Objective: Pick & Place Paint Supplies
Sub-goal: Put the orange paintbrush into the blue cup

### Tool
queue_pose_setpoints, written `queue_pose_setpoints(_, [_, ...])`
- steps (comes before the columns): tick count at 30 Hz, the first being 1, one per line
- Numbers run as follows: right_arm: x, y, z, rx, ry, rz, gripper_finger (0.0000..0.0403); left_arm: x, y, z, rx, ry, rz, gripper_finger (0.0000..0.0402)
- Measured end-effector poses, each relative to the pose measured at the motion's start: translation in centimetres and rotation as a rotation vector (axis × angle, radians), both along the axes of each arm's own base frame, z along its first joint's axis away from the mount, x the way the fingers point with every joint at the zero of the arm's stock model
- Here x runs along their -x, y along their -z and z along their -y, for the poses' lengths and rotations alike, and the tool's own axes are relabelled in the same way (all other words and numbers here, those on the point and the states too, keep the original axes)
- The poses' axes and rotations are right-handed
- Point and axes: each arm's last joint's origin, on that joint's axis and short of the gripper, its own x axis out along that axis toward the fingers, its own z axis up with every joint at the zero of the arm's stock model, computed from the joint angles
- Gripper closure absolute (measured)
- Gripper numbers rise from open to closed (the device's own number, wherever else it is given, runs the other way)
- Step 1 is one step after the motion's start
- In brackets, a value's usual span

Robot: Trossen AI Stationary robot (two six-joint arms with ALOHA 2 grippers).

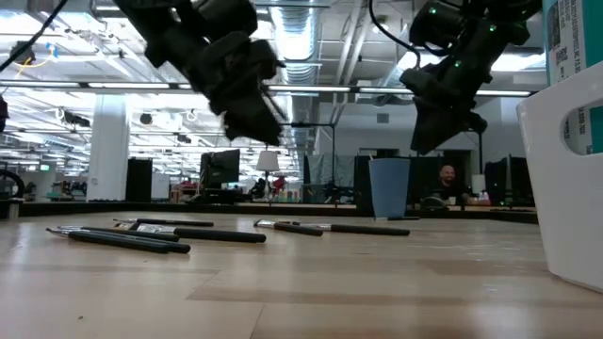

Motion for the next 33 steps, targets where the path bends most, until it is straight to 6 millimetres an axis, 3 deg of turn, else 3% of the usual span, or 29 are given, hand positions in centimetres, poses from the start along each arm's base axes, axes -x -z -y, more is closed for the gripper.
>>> queue_pose_setpoints(9, [-0.1, 0.0, -0.3, 0.005, -0.022, -0.006, 0.0308, -0.9, 3.1, -0.2, -0.067, 0.234, -0.049, 0.0253])
queue_pose_setpoints(21, [-0.1, 0.0, -0.4, 0.005, -0.026, -0.004, 0.0308, -2.1, 7.3, -0.9, -0.125, 0.17, -0.14, 0.0263])
queue_pose_setpoints(27, [-0.2, 0.0, -0.7, 0.003, -0.037, -0.003, 0.0308, -2.2, 7.6, -1.1, -0.198, 0.135, -0.157, 0.0263])
queue_pose_setpoints(33, [-0.3, 0.0, -1.0, 0.005, -0.05, 0.003, 0.0308, -2.2, 8.0, -0.8, -0.197, 0.233, -0.151, 0.0276])
